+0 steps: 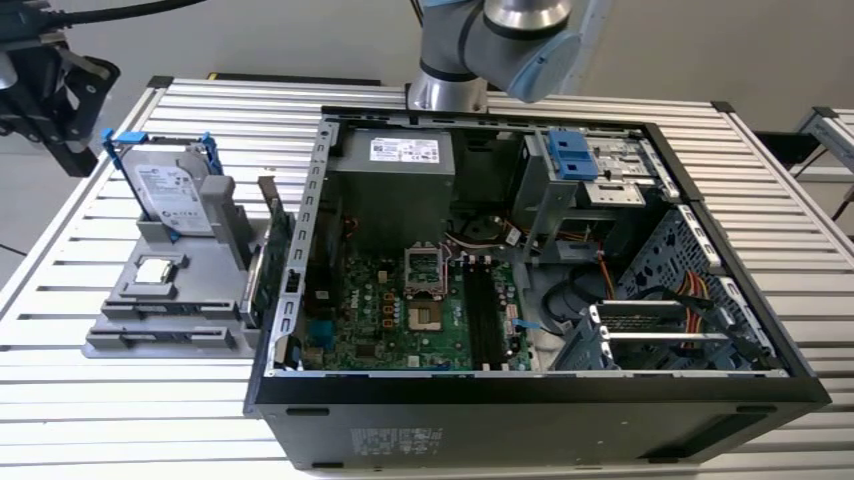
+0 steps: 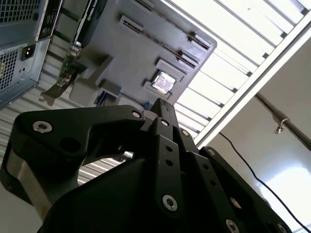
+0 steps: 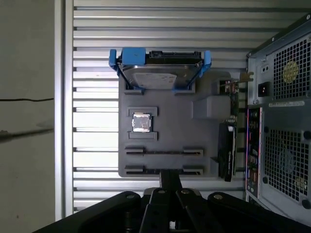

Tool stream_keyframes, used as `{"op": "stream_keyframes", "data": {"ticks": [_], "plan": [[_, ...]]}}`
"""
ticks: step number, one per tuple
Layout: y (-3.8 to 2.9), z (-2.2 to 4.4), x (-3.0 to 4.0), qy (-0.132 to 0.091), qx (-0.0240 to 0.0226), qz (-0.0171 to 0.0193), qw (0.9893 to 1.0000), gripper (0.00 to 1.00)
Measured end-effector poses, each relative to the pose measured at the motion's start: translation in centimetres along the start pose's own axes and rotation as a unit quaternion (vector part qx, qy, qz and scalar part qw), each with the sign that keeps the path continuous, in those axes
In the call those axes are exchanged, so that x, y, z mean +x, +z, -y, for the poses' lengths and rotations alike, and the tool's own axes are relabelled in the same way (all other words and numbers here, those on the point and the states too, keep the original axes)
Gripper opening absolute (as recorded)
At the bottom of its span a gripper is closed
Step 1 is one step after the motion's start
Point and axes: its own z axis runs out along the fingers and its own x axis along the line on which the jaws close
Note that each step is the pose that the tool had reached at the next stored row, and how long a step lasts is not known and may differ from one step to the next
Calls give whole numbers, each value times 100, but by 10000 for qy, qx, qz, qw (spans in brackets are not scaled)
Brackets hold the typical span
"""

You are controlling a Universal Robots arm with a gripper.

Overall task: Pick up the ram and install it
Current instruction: 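Reach for the ram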

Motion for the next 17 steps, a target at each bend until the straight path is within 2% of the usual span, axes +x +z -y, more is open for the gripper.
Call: {"op": "stream_keyframes", "data": {"ticks": [17], "plan": [[-8, 177, -2, 0, 0, 0, 10000, 0]]}}
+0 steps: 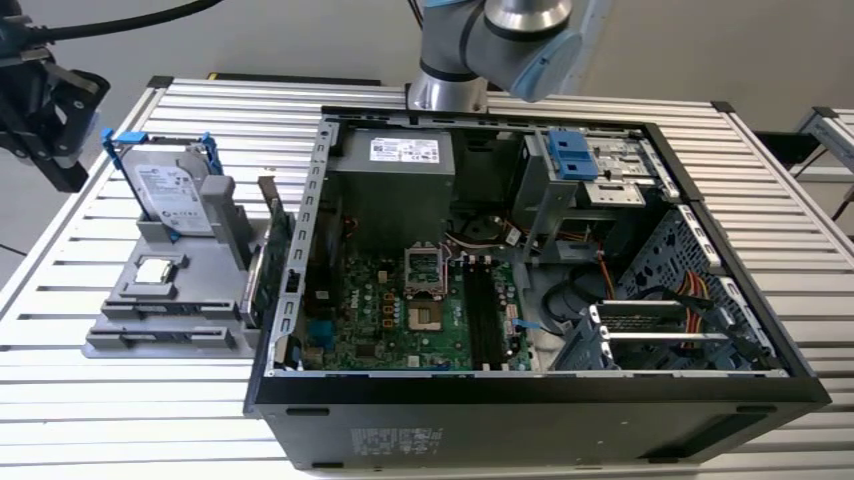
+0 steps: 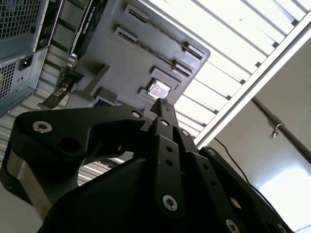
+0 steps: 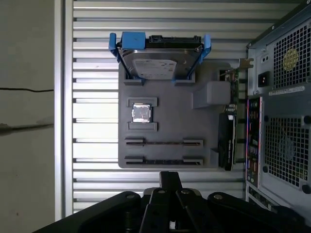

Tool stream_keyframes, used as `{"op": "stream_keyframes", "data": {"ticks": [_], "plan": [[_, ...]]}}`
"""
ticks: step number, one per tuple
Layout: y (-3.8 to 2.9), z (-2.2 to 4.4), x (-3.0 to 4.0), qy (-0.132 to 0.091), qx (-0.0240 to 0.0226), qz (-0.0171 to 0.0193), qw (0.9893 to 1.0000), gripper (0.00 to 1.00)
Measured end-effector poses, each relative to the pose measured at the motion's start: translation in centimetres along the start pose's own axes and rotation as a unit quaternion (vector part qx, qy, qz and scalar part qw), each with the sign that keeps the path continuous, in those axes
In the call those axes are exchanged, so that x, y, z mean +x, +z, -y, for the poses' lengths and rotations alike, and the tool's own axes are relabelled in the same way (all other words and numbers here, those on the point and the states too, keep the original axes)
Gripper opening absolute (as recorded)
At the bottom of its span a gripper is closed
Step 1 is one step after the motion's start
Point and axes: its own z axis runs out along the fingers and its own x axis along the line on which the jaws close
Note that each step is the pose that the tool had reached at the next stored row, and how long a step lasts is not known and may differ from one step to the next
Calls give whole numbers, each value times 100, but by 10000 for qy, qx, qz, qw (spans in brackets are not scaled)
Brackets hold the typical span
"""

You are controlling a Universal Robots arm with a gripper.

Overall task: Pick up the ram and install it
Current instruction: 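Reach for the ram, then pick up the ram and move it above insertion slot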

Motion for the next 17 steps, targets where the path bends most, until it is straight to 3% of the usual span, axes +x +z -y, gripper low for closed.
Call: {"op": "stream_keyframes", "data": {"ticks": [17], "plan": [[-9, 177, -2, 0, 0, 0, 10000, 0]]}}
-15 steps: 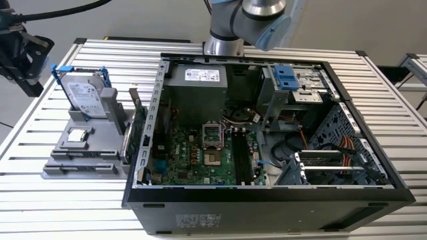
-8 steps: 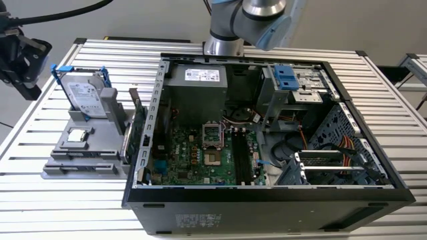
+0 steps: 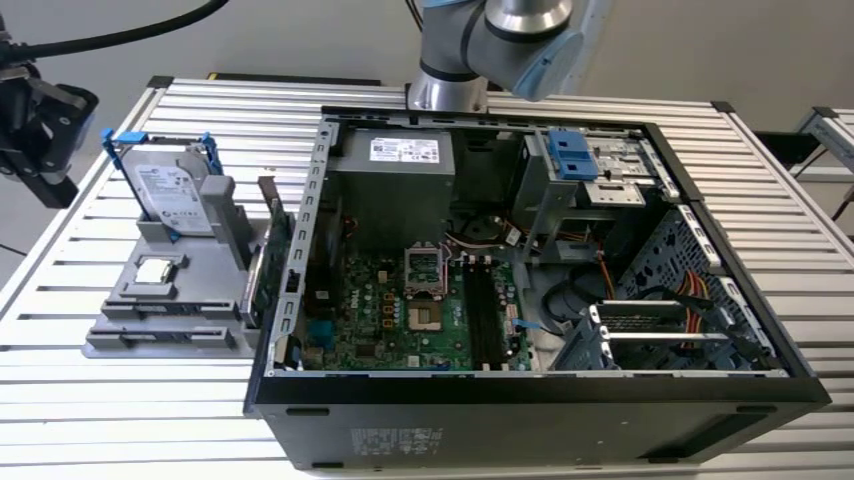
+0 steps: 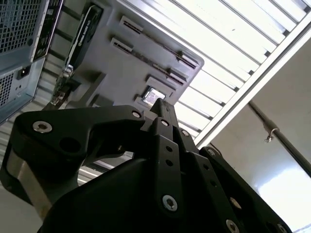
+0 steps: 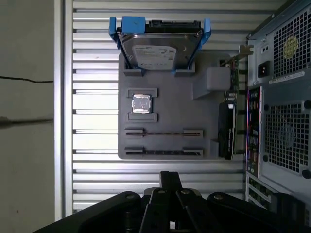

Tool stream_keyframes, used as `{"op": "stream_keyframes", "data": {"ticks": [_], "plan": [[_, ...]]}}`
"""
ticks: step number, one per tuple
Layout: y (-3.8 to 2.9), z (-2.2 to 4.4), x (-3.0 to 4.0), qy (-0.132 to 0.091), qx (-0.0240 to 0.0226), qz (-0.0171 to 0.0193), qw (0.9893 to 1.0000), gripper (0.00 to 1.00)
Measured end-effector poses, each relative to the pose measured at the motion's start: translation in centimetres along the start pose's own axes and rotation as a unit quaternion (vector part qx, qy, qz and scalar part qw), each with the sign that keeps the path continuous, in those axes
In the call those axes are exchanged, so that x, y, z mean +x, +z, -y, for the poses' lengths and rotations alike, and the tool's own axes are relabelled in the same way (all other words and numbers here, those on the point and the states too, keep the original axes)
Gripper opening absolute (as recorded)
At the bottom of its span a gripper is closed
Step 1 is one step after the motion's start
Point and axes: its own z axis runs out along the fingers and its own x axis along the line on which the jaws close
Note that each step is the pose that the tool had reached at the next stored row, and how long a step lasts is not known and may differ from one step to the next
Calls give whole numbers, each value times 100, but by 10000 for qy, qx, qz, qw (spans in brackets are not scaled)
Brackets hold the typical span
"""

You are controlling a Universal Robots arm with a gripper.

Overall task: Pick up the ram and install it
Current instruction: 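Pick up the ram and move it above insertion slot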

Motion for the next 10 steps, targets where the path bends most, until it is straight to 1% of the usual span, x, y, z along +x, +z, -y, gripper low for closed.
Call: {"op": "stream_keyframes", "data": {"ticks": [5, 10], "plan": [[-1, 21, 0, 0, 0, 0, 10000, 0], [-1, 21, 0, -21, 0, -1, 10000, 0]]}}
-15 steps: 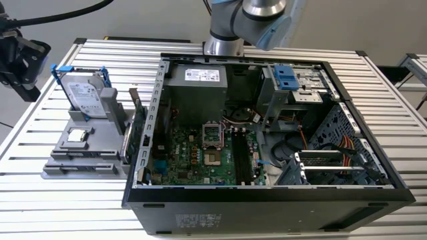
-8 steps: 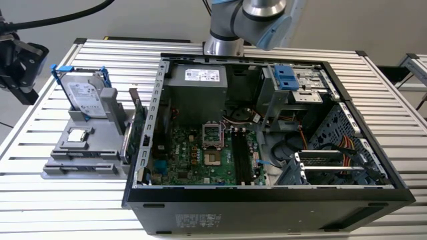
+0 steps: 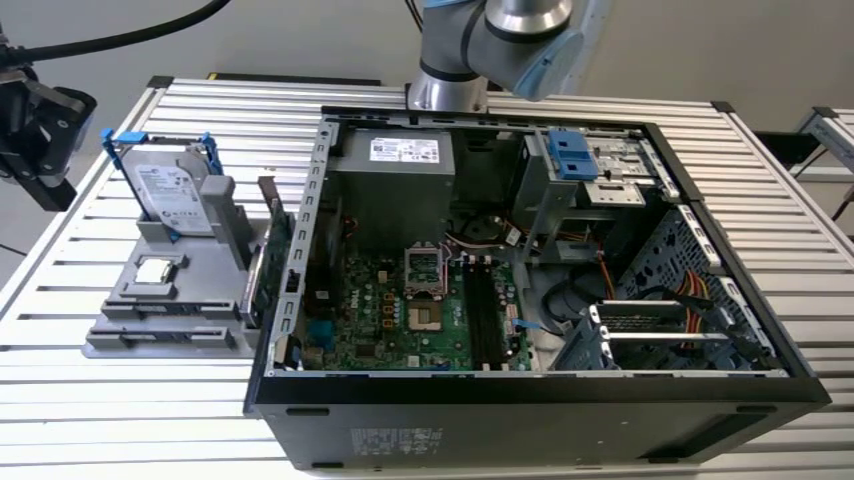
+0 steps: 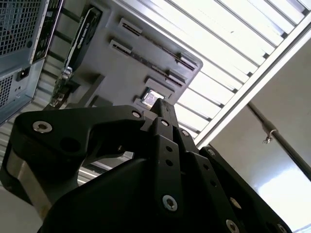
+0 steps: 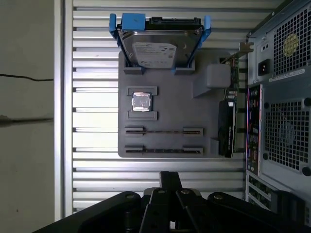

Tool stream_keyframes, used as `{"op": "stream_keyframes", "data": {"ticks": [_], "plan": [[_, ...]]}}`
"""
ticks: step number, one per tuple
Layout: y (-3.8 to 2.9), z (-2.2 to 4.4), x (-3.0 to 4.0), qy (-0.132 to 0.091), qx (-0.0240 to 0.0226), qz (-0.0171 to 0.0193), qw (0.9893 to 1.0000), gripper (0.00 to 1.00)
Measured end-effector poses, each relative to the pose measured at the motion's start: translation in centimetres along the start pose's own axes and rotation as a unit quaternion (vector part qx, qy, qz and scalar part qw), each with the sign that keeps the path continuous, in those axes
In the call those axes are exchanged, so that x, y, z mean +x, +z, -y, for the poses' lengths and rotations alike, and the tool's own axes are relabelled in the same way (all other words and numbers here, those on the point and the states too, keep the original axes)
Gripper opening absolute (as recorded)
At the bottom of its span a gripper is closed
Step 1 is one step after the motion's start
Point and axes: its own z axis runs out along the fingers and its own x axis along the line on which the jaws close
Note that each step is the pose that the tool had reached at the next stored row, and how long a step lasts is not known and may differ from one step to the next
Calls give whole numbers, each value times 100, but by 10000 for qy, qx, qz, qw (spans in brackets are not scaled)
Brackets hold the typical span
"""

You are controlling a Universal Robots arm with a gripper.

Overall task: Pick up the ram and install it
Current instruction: 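Pick up the ram and move it above insertion slot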

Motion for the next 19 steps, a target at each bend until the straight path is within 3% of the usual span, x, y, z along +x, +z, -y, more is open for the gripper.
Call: {"op": "stream_keyframes", "data": {"ticks": [19], "plan": [[0, 0, 0, -271, -4, -14, 9996, 0]]}}
